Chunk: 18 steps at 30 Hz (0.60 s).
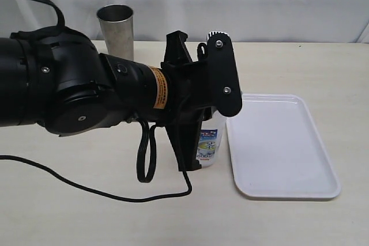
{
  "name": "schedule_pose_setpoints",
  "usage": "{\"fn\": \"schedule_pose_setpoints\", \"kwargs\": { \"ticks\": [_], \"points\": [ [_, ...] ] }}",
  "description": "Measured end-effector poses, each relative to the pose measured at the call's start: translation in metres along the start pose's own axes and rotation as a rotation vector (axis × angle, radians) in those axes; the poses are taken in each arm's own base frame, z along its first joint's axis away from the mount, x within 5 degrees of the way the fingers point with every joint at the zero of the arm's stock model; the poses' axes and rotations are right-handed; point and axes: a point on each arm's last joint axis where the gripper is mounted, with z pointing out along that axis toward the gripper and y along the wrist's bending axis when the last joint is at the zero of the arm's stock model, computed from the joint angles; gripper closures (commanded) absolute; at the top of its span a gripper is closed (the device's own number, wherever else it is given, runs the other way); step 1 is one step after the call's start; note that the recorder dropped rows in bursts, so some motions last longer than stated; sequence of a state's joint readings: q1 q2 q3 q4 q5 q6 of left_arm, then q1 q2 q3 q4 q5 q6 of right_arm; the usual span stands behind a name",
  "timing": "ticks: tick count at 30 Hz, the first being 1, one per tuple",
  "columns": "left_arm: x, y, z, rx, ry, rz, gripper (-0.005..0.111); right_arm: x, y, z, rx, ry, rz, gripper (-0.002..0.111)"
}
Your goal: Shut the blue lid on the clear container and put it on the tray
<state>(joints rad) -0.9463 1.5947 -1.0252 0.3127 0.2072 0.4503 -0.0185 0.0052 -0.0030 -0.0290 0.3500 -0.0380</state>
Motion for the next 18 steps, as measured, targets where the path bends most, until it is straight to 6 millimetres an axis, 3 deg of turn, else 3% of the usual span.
{"fn": "schedule_pose_setpoints", "kwargs": {
  "ticks": [18],
  "points": [
    [0.0002, -0.0002, 0.0, 0.002, 0.002, 0.048, 0.107, 0.0, 0.0, 0.0, 0.0, 0.0, 0.0, 0.104]
  ]
}}
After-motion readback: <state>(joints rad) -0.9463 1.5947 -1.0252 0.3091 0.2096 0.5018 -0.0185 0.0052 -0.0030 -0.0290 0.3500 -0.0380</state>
